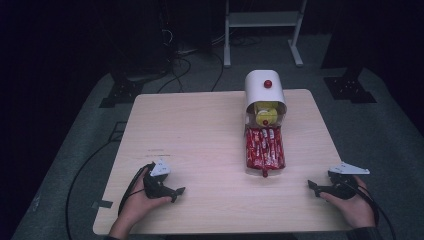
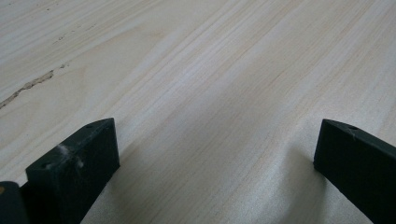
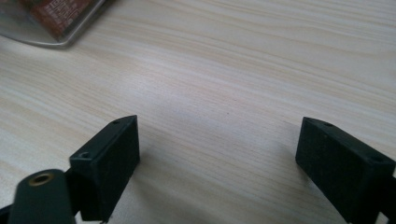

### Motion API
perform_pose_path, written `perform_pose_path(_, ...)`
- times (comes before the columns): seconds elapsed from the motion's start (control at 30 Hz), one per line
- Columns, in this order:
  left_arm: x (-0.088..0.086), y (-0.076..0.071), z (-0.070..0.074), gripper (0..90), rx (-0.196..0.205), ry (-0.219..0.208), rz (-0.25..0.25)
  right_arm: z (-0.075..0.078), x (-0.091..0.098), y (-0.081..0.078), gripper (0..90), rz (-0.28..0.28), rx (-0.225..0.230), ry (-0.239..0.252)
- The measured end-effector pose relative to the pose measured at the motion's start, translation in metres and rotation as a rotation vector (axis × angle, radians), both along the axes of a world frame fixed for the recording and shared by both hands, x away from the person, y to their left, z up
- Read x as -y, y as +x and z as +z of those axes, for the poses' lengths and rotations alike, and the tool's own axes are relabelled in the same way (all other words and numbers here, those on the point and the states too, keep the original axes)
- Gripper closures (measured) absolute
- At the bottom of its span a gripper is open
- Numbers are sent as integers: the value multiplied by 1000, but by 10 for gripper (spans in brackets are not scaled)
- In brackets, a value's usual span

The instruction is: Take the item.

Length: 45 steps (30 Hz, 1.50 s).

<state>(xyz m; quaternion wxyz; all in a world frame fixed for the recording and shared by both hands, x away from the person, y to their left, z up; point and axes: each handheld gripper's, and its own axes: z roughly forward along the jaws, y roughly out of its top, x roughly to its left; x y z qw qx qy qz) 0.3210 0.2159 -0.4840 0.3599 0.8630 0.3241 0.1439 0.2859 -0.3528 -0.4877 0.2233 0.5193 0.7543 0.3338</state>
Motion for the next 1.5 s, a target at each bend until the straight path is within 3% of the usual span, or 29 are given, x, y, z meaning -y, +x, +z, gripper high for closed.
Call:
perform_pose_path(0.2,0,0,0,0,-1,1,0,0,0,1,136,-5,0,-2)
perform_pose_path(0.27,0,0,0,0,-1,1,0,1,0,0,202,-1,9,5)
perform_pose_path(0.57,0,0,0,0,-1,1,0,4,0,1,306,-7,0,22)
perform_pose_path(1.5,0,0,0,0,0,0,0,16,-7,5,330,26,33,50)
